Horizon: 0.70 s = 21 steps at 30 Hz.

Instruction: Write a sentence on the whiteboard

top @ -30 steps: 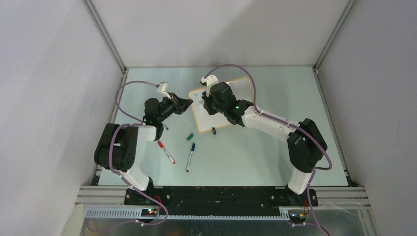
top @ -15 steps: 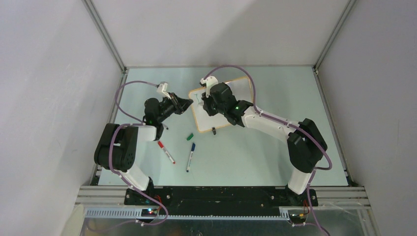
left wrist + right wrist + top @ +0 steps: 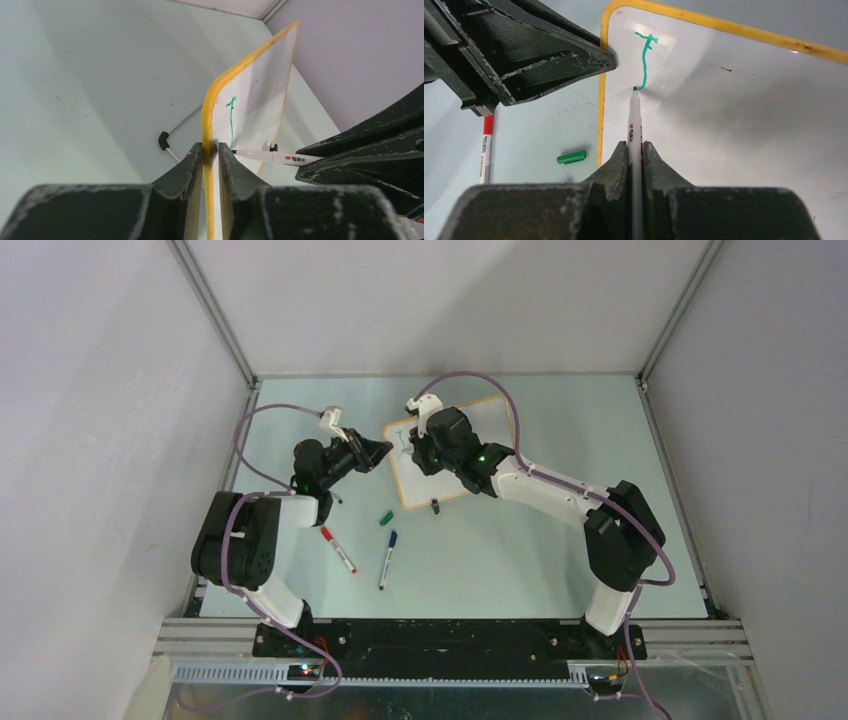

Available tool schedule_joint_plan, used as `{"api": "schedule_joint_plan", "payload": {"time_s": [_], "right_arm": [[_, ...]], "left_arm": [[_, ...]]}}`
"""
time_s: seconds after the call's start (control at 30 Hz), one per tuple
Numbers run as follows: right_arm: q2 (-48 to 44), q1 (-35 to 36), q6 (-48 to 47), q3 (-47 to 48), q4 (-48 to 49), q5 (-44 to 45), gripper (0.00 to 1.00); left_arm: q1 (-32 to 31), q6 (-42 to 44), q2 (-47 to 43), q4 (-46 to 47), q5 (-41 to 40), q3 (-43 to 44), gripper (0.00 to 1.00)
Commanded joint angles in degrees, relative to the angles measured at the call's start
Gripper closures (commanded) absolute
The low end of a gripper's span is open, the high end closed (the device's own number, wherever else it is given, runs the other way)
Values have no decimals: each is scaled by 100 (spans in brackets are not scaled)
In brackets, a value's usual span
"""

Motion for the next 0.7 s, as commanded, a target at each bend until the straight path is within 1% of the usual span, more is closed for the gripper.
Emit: {"api": "schedule_joint_plan", "payload": {"time_s": [0.0,0.67], "right_arm": [[52,38,56,359,35,-77,100],[130,66,54,531,-124,-119,100]], "left_arm": [[-77,172,-270,157,123,154,80],[-77,175,-270,149,125,148,80]]}}
